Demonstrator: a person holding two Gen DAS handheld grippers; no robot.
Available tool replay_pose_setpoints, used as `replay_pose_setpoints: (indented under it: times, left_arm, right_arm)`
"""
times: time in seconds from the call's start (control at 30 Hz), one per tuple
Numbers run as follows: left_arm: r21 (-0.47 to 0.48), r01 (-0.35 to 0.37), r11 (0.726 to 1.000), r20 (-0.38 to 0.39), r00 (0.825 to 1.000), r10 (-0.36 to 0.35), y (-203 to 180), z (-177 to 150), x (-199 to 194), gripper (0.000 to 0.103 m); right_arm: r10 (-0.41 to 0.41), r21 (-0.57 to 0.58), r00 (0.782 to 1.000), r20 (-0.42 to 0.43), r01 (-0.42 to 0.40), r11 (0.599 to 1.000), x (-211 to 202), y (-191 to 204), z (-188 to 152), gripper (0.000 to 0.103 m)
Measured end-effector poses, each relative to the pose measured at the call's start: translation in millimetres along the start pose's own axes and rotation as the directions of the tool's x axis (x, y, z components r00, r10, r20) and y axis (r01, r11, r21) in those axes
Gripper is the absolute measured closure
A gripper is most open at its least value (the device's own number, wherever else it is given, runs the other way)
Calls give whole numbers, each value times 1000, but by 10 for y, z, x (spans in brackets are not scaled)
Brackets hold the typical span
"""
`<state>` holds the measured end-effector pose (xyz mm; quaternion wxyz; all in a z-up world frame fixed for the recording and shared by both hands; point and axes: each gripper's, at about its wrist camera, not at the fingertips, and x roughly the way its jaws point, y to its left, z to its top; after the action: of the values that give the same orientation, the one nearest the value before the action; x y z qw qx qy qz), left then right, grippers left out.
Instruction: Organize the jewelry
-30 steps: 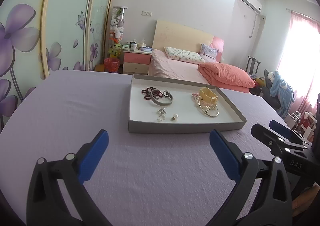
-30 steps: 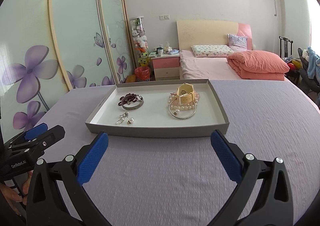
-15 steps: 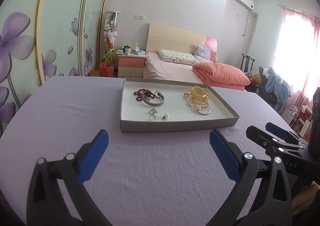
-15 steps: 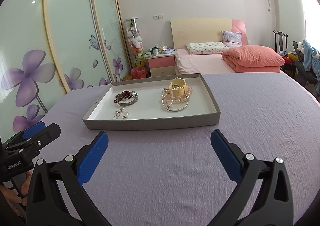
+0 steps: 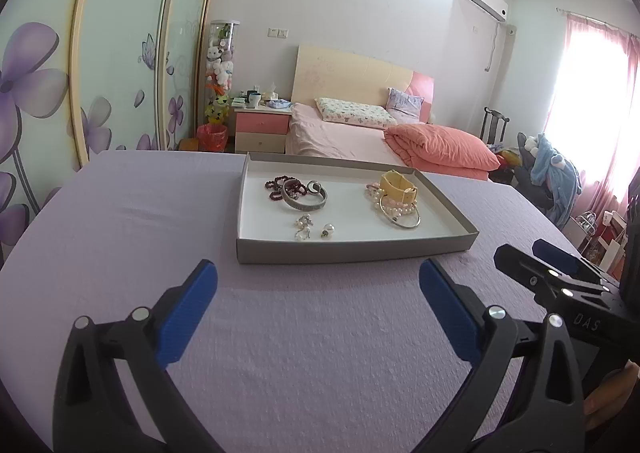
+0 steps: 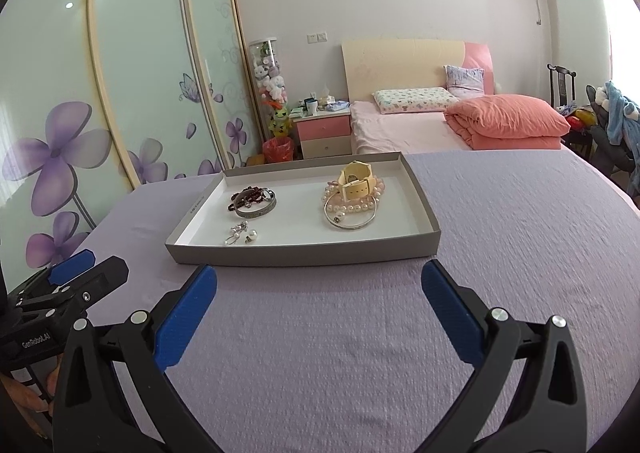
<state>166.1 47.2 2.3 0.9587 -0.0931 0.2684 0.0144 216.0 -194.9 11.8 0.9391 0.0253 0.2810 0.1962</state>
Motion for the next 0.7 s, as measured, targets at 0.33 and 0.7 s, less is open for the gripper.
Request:
replay_pose_setpoints:
  times: [0.33,0.7]
  left_arm:
    - [3,2,1000,-6,1000,-2,-9,-6,21,2]
    - [4,3,1000,-5,1000,-3,-7,-14,28,2]
  right_arm:
    - [2,0,1000,-1,-2,1000,-4,-1,-6,1]
    - [5,1,1000,-2,-5,1000,-2,10,-23,1]
